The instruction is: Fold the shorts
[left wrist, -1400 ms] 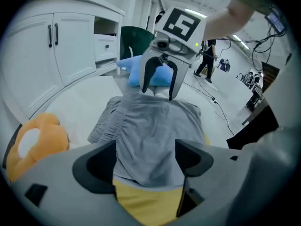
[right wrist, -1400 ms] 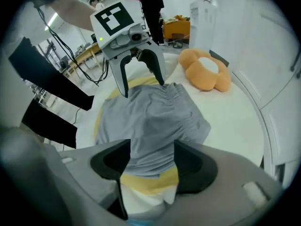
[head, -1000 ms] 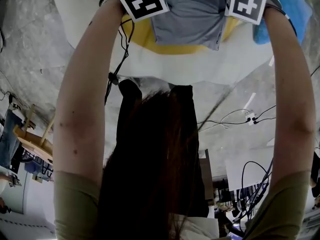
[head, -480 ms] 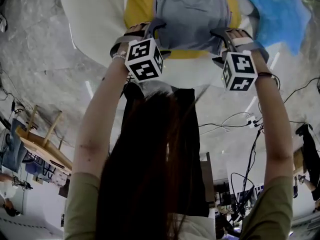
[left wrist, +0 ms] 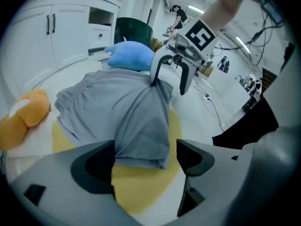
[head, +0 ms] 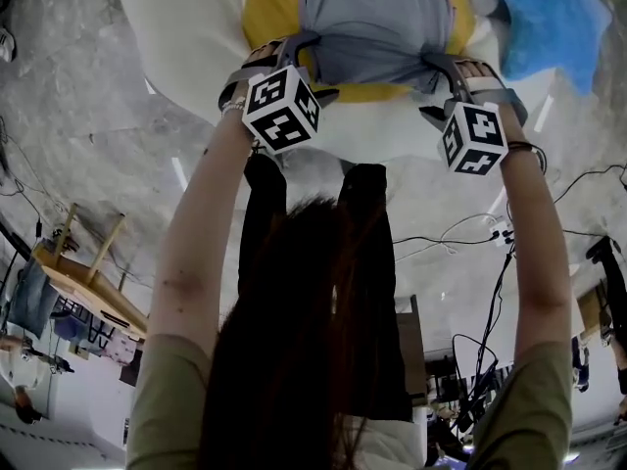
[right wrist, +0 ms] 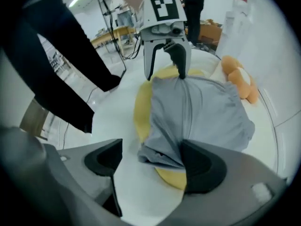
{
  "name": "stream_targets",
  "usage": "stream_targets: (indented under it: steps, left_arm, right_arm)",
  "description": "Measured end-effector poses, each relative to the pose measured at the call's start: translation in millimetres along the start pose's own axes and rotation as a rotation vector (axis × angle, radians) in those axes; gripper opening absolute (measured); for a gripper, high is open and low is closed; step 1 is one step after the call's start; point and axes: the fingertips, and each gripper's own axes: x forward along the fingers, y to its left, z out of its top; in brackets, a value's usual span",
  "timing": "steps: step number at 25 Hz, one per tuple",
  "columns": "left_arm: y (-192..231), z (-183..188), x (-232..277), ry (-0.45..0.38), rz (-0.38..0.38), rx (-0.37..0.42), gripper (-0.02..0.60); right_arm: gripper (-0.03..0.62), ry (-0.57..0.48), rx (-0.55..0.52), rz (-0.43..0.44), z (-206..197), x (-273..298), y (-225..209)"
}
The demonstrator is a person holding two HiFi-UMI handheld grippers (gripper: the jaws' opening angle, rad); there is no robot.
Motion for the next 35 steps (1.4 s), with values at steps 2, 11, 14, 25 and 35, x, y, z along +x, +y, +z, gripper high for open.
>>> stream_targets:
  steps: [2, 11, 14, 25, 35]
  left_arm:
    - [-14, 14, -8, -0.039, -0.034, -0.01, 0.393]
    - [-57, -11, 3, 0.049, -0.106, 0.062, 0.393]
    - [-65, 2, 2, 0.014, -0.099, 0.126, 0.393]
    - [-63, -33, 21, 0.085, -0.125, -0.076, 0.393]
    - [-74, -19, -26, -0.059, -0.119, -0.384, 0.393]
  right_arm:
    - [0.393, -0.036, 0.019, 0.031, 15, -9, 8]
    - [0.391, 0.018, -0.049, -0.047, 9, -16, 26]
    - [0.391, 0.0, -0.06, -0.025, 17, -15, 42]
    - [0.391, 0.215, 0.056, 0.205, -26, 16, 79]
    - [0.391, -0.037, 0.343, 0.096, 20, -46, 50]
